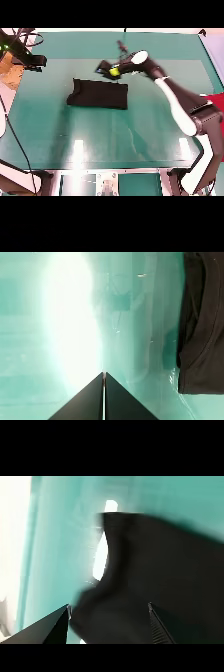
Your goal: Fold the shirts.
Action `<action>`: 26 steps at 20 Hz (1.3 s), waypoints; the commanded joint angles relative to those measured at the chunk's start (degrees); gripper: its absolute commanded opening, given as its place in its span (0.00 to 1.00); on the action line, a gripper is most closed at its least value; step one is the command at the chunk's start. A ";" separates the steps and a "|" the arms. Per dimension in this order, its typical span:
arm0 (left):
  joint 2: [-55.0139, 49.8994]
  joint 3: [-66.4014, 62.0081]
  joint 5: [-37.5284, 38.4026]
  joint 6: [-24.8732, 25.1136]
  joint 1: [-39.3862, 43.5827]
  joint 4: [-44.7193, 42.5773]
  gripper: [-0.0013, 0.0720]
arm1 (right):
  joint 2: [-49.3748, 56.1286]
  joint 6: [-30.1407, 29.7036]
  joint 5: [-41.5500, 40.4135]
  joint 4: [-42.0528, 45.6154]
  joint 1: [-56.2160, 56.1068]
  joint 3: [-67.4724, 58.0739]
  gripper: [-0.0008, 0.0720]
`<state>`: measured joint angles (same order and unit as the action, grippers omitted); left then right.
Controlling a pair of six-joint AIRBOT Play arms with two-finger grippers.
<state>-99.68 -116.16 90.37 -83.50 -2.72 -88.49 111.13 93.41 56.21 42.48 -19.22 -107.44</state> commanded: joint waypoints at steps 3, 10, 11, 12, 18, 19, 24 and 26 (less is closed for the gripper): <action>0.02 0.04 -0.37 -0.02 -0.13 0.39 0.05 | -1.60 2.47 19.96 6.45 14.49 2.91 0.77; 0.02 0.04 -0.35 -0.48 -0.13 0.50 0.05 | -1.57 1.99 8.39 6.80 13.14 19.45 0.77; 0.02 0.04 -0.37 -0.48 -0.13 0.50 0.05 | -1.57 1.97 7.06 5.70 12.22 20.92 0.77; 0.02 0.04 -0.37 -0.48 -0.13 0.50 0.05 | -1.57 1.90 5.68 4.09 11.08 21.97 0.77; 0.02 0.04 -0.26 -0.48 -0.13 0.87 0.05 | -1.57 -3.69 -1.51 -9.27 4.42 21.68 0.12; 0.02 0.04 -0.13 -0.48 -0.13 0.90 0.05 | -1.62 -4.61 -1.09 -10.86 4.22 21.03 0.05; 0.02 0.04 0.26 -0.48 -0.13 1.68 0.05 | -4.35 -4.44 7.52 -10.93 10.54 10.97 0.04; 0.02 0.04 0.57 -0.50 -0.13 2.51 0.05 | -7.72 -3.41 10.16 -10.78 16.15 7.13 0.04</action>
<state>-99.68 -116.11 90.50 -83.99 -2.81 -86.89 106.52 89.52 62.19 32.84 -8.43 -95.29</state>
